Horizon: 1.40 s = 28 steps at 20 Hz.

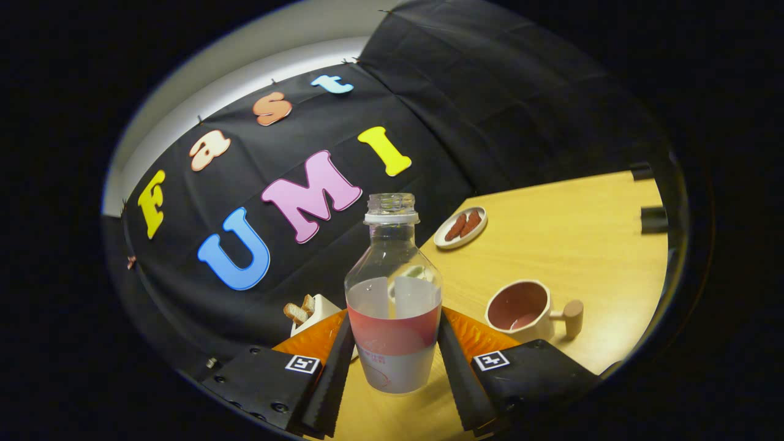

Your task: Take the bottle from table, then pour the juice into the cup, finally place the bottle on the coaster

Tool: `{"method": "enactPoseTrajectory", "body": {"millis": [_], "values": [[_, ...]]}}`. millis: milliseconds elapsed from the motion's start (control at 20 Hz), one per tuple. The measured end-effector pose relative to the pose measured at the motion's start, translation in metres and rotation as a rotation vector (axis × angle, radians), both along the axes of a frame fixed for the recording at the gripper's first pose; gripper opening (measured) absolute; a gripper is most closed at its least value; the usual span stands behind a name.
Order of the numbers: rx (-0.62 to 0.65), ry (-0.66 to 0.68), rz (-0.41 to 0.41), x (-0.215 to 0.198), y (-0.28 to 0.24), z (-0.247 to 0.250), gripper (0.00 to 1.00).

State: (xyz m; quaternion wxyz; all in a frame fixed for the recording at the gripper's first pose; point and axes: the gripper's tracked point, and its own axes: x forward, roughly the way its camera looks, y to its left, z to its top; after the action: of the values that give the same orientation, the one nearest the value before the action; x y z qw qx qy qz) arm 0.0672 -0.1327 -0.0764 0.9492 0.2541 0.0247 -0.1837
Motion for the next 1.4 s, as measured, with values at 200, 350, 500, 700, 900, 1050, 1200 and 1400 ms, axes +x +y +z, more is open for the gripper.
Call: {"method": "enactPoseTrajectory", "body": {"millis": [200, 350, 500, 700, 900, 1050, 1200, 1400], "values": [[-0.201, -0.002, 0.033, 0.034, 0.011, 0.029, 0.75], [-0.273, -0.03, 0.061, 0.064, 0.024, 0.04, 0.76], [-0.33, -0.039, 0.078, 0.092, 0.028, 0.04, 0.76], [-0.441, -0.045, 0.06, 0.125, 0.024, 0.03, 0.76], [-0.535, -0.013, 0.064, 0.161, 0.02, -0.002, 0.76], [-0.584, 0.049, 0.096, 0.184, 0.021, -0.04, 0.77], [-0.58, 0.08, 0.103, 0.201, 0.02, -0.067, 0.77], [-0.571, 0.085, 0.074, 0.214, 0.009, -0.089, 0.77]]}}
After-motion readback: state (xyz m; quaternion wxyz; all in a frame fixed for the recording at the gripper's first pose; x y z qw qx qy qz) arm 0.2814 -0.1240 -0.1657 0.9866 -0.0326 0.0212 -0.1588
